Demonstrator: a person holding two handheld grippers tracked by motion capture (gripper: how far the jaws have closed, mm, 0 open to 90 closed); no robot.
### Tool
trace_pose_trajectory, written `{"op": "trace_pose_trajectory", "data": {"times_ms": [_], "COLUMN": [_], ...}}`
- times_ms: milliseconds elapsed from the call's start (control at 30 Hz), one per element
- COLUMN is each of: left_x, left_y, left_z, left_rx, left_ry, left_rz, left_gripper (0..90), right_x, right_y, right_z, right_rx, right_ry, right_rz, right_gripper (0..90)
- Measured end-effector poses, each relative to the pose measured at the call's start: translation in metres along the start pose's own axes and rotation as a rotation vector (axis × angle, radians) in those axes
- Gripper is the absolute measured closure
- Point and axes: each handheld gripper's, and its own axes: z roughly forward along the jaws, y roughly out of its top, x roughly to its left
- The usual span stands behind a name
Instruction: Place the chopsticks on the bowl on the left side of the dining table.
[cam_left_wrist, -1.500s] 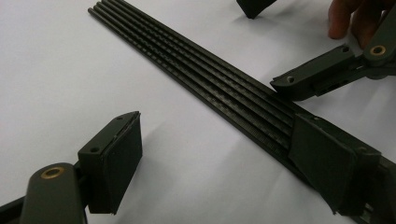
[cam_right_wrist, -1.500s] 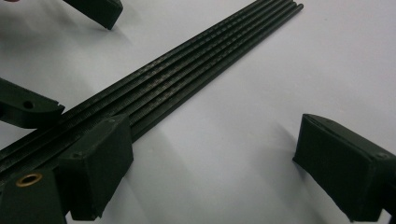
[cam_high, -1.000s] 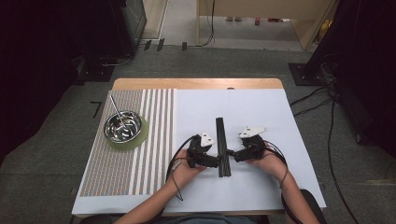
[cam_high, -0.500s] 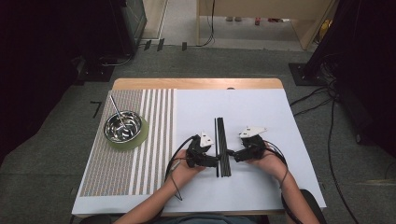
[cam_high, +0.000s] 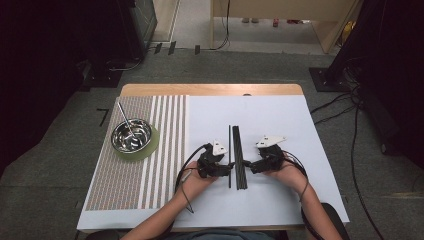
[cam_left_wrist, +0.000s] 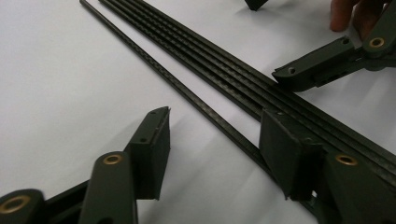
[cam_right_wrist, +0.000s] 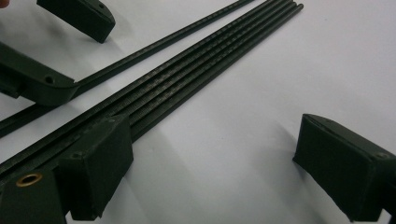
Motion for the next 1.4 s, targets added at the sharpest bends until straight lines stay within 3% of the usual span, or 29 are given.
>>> {"op": "trace_pose_trajectory", "data": {"times_ms": [200,300,533,733,933,1400], "left_x": [0.002,0.002,0.005,0.007,0.015,0.039], "left_y": [0.000,0.001,0.001,0.000,0.000,-0.004], "left_z": [-0.002,-0.003,-0.007,-0.010,-0.015,-0.026], "left_rx": [0.010,0.022,0.041,0.065,0.089,0.116], "left_ry": [0.011,0.022,0.013,0.026,0.016,0.026], "left_rz": [-0.018,-0.009,-0.014,0.011,-0.027,-0.109], "left_gripper": [52.9,57.6,64.9,72.0,79.3,83.2], "right_x": [0.000,0.000,0.000,0.000,0.000,0.000], "right_y": [0.000,0.000,0.000,0.000,0.000,0.000], "right_z": [0.000,0.000,0.000,0.000,0.000,0.000], "right_rx": [-0.001,-0.001,0.000,0.000,0.000,0.001], "right_ry": [0.000,0.000,0.000,0.000,0.000,0.000], "right_rz": [-0.001,-0.001,0.000,0.001,0.002,0.002], "right_gripper": [10.9,10.9,10.9,10.9,10.9,10.9]}}
